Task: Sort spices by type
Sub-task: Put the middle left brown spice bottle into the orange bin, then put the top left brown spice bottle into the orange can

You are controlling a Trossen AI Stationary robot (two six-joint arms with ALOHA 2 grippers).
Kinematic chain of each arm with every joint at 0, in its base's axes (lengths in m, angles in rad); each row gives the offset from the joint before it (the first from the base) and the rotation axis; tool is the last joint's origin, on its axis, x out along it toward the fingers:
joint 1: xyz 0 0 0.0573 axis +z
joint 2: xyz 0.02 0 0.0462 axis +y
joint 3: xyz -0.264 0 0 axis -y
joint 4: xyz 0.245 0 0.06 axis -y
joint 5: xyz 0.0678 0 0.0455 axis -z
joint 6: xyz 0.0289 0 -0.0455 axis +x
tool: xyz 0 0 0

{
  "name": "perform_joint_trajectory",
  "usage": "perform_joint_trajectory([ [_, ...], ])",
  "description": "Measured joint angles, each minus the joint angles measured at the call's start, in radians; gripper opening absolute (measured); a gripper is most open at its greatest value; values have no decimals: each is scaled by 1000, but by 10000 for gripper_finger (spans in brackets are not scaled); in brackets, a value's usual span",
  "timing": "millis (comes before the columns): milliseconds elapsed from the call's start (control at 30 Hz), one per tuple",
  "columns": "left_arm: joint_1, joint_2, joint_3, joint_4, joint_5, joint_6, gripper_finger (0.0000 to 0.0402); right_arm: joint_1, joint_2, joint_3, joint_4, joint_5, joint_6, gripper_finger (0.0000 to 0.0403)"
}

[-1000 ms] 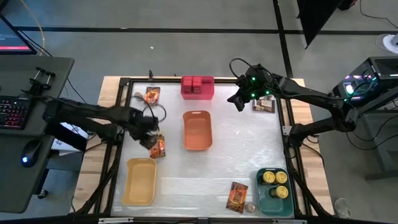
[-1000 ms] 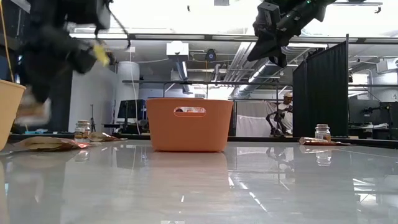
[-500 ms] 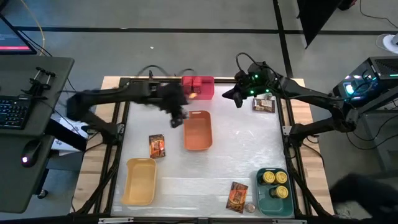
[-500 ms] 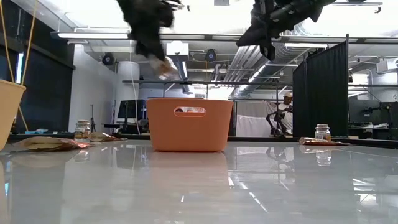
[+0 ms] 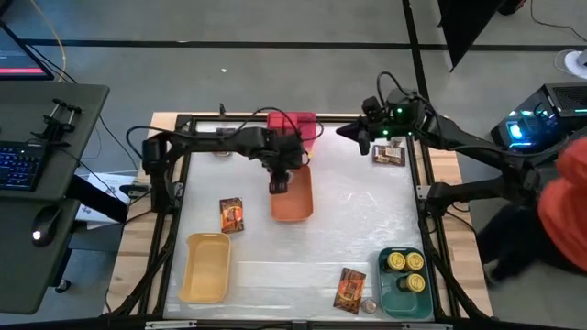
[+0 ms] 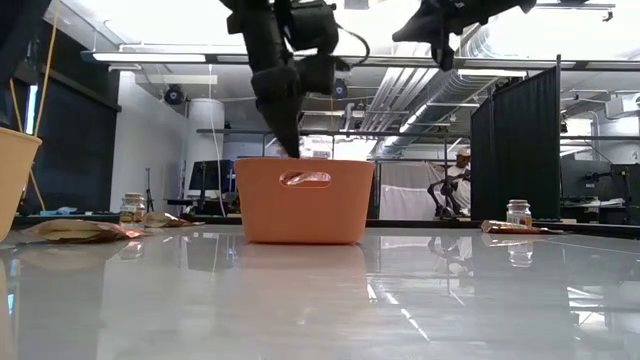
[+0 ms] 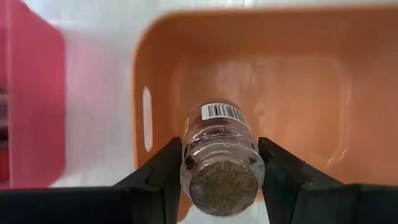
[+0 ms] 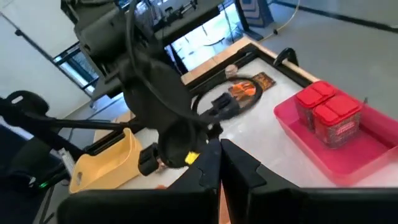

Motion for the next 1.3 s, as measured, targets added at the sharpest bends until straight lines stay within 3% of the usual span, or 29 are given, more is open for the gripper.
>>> perform_joint_trajectory([
  [300,2,63,-2,-65,-26,42,140,0,-6,0,-3,21,-8,0],
  [500,2,106,-2,-64,-52,43,214,0,-6,0,-9,21,-13,0],
  [667,2,113,-2,-64,-55,32,227,0,-6,0,-9,21,-24,0],
  [933,2,93,44,-113,-55,22,230,0,-6,0,-9,20,-32,0],
  [1100,8,80,118,-243,-49,18,231,0,-6,0,-9,20,-32,0],
  [1300,76,-62,55,-284,14,-47,231,0,-6,0,-30,20,-32,0],
])
